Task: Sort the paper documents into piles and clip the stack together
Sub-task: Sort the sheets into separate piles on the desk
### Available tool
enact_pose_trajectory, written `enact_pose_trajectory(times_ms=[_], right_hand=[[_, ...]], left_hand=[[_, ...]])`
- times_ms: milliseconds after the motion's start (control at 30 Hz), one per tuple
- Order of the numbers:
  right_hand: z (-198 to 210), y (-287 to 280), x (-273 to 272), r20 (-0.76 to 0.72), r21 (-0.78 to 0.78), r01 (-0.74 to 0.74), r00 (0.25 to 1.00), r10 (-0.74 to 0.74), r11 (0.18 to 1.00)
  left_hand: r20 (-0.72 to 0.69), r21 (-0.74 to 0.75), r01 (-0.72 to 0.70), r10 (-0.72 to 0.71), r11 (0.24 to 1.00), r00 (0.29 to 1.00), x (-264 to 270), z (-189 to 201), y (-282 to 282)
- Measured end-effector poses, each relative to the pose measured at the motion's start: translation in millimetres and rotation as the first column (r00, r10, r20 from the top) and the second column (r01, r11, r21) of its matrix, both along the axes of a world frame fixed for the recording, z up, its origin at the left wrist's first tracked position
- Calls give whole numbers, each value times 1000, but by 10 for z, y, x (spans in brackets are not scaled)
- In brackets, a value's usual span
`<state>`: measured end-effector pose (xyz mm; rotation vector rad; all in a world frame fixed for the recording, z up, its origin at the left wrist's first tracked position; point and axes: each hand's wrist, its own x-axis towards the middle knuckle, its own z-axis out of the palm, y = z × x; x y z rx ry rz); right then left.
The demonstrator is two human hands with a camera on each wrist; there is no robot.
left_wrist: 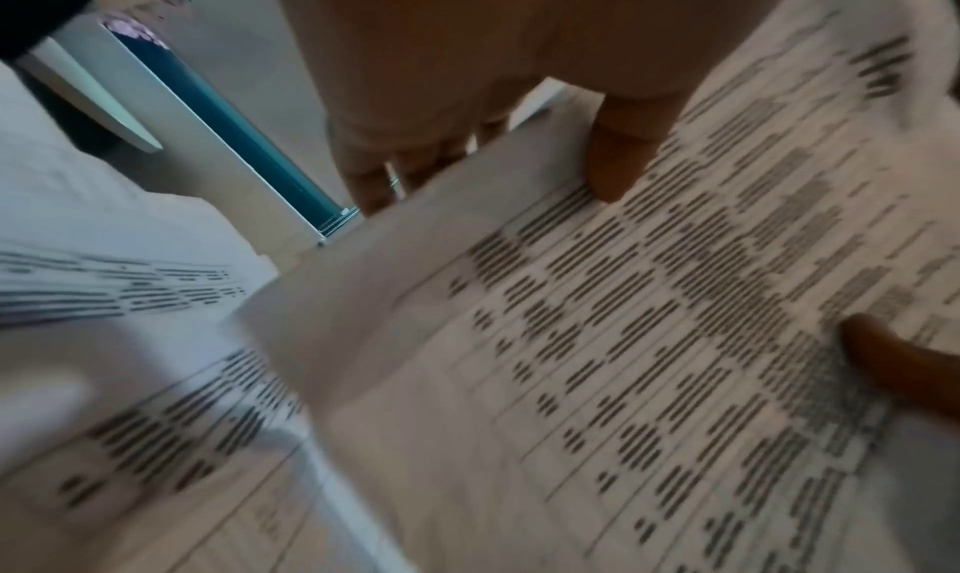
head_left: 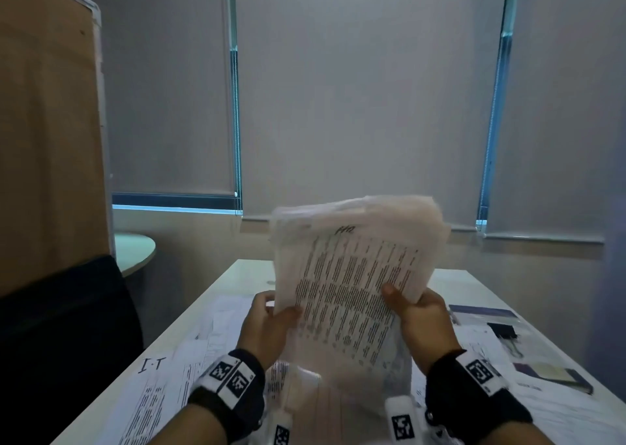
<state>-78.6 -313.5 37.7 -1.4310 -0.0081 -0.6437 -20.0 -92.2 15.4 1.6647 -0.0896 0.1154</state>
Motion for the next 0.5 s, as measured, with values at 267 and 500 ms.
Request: enact_pose_trajectory(times_ms=[267,500], right_hand=[[8,37,105,108,451,-261,965,239,854],[-177,-583,30,-51,352,8,999,10,936]], left_hand=[[-189,-526,-5,-111,850,976,-15,-94,-61],[150,-217,-20,54,976,987,100,116,435]])
